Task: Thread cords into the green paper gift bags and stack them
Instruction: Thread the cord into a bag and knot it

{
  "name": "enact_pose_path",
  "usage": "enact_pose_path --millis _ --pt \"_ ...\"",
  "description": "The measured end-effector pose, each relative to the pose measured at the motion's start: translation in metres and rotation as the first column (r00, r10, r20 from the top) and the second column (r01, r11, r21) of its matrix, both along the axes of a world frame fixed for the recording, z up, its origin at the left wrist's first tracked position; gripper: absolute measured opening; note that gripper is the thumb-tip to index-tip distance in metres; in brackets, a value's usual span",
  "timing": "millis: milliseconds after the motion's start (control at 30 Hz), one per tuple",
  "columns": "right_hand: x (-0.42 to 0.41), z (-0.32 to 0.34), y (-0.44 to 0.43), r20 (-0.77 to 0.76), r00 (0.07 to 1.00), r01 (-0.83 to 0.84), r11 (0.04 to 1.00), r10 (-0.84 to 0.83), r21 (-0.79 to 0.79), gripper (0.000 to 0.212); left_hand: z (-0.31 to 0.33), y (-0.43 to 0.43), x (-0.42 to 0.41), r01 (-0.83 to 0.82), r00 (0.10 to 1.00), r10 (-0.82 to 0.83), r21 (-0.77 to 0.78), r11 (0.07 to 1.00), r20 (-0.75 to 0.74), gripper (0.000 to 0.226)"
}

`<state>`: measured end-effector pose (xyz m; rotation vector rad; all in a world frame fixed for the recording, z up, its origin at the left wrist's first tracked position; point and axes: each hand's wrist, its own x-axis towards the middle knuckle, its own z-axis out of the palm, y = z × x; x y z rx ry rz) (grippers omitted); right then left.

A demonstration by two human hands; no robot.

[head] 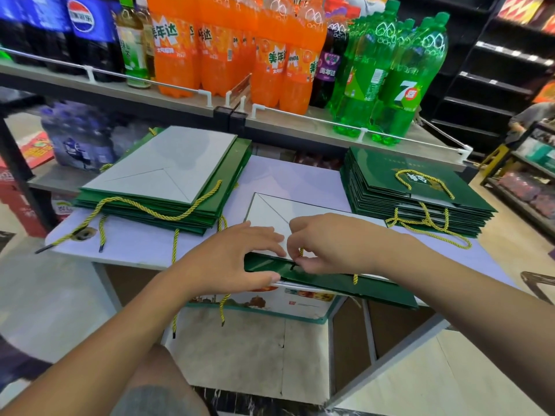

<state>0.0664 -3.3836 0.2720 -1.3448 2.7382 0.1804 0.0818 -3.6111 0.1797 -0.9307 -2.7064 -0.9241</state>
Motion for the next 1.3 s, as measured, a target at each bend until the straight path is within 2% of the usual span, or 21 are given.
enact_pose_path --millis 133,267,467,533,567,633,667,700,767,800,900,1033,1167,1300 --pt "-0.002 0.001 0.001 0.053 0.999 0.007 0.995 -0.001 -0.101 0.012 -0.002 -0.001 -0.001 -0.001 1.0 0.001 0.046 0.999 0.008 0.031" --pt "-0.005 -0.008 0.009 0.094 0.991 0.118 0.971 -0.1 -0.208 0.011 -0.004 -0.002 -0.002 -0.03 0.999 0.027 0.111 0.993 0.027 0.022" --pt "0.002 -0.012 0.016 0.15 0.973 0.212 0.935 -0.175 -0.283 0.023 -0.007 -0.001 -0.004 -0.04 0.999 0.04 0.101 0.994 -0.002 0.037" --pt "0.012 -0.012 0.017 0.04 0.976 0.218 0.926 -0.216 -0.308 0.032 -0.009 -0.001 -0.005 -0.041 0.999 0.044 0.111 0.993 -0.021 0.037" --pt "0.021 -0.011 0.018 -0.037 0.964 0.232 0.896 -0.265 -0.378 0.033 -0.01 -0.001 -0.006 -0.042 0.998 0.046 0.117 0.992 -0.03 0.038" --pt "0.045 -0.009 0.015 -0.071 0.917 0.267 0.735 -0.394 -0.624 0.017 -0.012 -0.001 -0.007 -0.045 0.998 0.05 0.126 0.991 -0.03 0.039" --pt "0.058 -0.011 0.014 0.01 0.901 0.311 0.628 -0.434 -0.713 0.012 -0.012 -0.001 -0.007 -0.046 0.998 0.05 0.128 0.991 -0.028 0.039" --pt "0.07 -0.013 0.012 0.156 0.878 0.405 0.527 -0.453 -0.748 0.016 -0.013 -0.001 -0.007 -0.049 0.998 0.053 0.129 0.99 -0.029 0.038" --pt "0.089 -0.025 0.004 0.461 0.782 0.617 0.417 -0.42 -0.667 0.028 -0.013 -0.001 -0.007 -0.051 0.998 0.056 0.128 0.99 -0.038 0.037" --pt "0.093 -0.035 0.0 0.546 0.733 0.679 0.386 -0.405 -0.625 0.03 -0.013 -0.001 -0.007 -0.049 0.998 0.054 0.123 0.991 -0.043 0.038" --pt "0.092 -0.065 -0.017 0.673 0.632 0.77 0.209 -0.385 -0.603 0.019 -0.013 0.0 -0.008 -0.046 0.997 0.053 0.114 0.992 -0.058 0.045" --pt "0.081 -0.086 -0.034 0.777 0.579 0.793 -0.049 -0.247 -0.607 0.01 -0.014 0.0 -0.008 -0.036 0.997 0.046 0.134 0.99 -0.066 0.048" --pt "0.076 -0.089 -0.042 0.836 0.524 0.814 -0.196 -0.161 -0.547 0.018 -0.014 0.0 -0.008 -0.033 0.996 0.044 0.136 0.99 -0.076 0.048" --pt "0.077 -0.092 -0.043 0.822 0.545 0.789 -0.232 -0.166 -0.569 0.016 -0.015 0.0 -0.008 -0.032 0.996 0.044 0.14 0.99 -0.082 0.047"
